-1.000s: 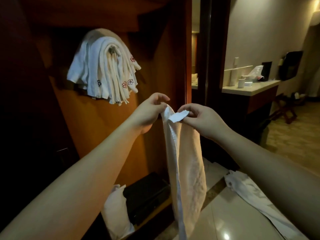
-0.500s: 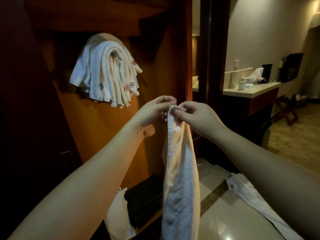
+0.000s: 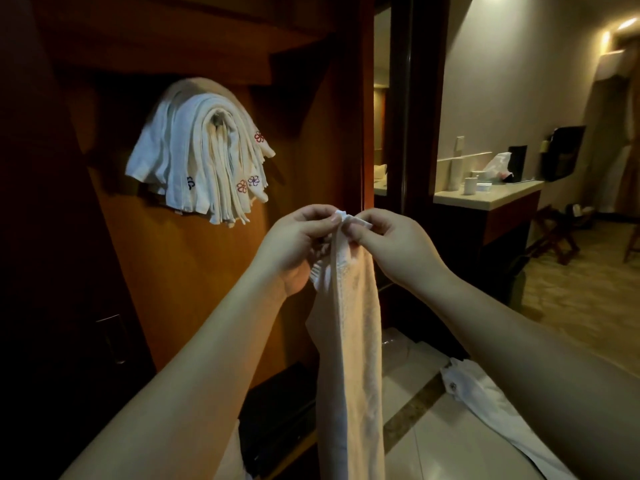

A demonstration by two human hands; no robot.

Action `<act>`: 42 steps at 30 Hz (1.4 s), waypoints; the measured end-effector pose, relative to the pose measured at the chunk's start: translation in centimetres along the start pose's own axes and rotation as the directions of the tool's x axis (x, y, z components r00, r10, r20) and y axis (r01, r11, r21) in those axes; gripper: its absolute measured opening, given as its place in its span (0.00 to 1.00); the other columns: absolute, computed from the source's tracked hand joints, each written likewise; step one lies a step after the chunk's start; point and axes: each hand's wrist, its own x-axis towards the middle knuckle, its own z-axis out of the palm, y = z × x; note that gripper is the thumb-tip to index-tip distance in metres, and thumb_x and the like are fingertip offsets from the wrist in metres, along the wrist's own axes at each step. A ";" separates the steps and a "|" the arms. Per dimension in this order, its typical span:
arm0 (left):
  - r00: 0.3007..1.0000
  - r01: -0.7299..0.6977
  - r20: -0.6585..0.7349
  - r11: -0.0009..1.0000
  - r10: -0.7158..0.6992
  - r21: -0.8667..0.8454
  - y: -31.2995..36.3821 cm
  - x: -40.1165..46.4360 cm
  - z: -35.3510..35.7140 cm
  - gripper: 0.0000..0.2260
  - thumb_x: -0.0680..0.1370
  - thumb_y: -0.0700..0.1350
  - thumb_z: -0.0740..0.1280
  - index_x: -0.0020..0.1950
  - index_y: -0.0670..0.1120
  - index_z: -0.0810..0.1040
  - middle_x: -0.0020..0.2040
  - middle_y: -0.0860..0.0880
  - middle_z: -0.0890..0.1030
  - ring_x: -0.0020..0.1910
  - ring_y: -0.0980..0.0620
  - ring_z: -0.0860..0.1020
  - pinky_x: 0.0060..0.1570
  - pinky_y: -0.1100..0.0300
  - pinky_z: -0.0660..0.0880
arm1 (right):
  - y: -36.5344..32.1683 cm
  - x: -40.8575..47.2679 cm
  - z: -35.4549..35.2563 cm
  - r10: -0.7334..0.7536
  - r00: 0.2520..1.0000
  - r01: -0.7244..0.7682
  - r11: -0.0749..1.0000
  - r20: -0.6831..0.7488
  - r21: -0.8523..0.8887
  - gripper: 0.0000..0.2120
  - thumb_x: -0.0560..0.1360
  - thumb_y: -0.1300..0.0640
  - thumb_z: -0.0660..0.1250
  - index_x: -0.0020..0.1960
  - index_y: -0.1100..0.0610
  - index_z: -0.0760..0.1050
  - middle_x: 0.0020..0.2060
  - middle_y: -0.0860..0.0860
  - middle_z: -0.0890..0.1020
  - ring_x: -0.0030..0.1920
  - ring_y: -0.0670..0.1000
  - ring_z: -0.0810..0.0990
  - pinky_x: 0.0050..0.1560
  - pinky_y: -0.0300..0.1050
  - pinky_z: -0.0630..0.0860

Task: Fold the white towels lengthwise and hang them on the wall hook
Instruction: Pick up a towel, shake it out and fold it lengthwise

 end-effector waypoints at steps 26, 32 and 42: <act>0.995 -0.052 -0.059 0.921 0.081 0.385 0.3 3.8 -4.2 0.02 0.81 0.42 0.66 0.50 0.47 0.78 0.51 0.45 0.79 0.54 0.44 0.79 0.60 0.46 0.77 | 8.1 2.3 -1.6 0.318 0.721 0.039 0.869 0.616 -0.493 0.22 0.74 0.36 0.69 0.63 0.46 0.80 0.55 0.35 0.68 0.52 0.36 0.70 0.46 0.31 0.66; 0.966 -0.038 -0.235 0.958 0.107 0.283 0.2 3.5 -7.0 0.04 0.83 0.42 0.63 0.50 0.47 0.77 0.50 0.44 0.79 0.48 0.46 0.79 0.48 0.50 0.78 | 8.4 2.1 -2.4 0.236 0.851 -0.315 0.944 0.469 0.099 0.05 0.75 0.49 0.71 0.48 0.41 0.84 0.54 0.36 0.82 0.56 0.38 0.79 0.60 0.43 0.71; 0.960 -0.050 -0.241 0.933 0.144 0.358 -0.6 3.2 -9.2 0.05 0.83 0.42 0.64 0.49 0.50 0.77 0.48 0.49 0.80 0.47 0.50 0.80 0.47 0.56 0.79 | 7.6 3.0 -2.0 0.275 0.755 0.199 0.769 0.595 -0.608 0.16 0.77 0.37 0.65 0.56 0.46 0.81 0.71 0.42 0.70 0.72 0.46 0.62 0.68 0.51 0.61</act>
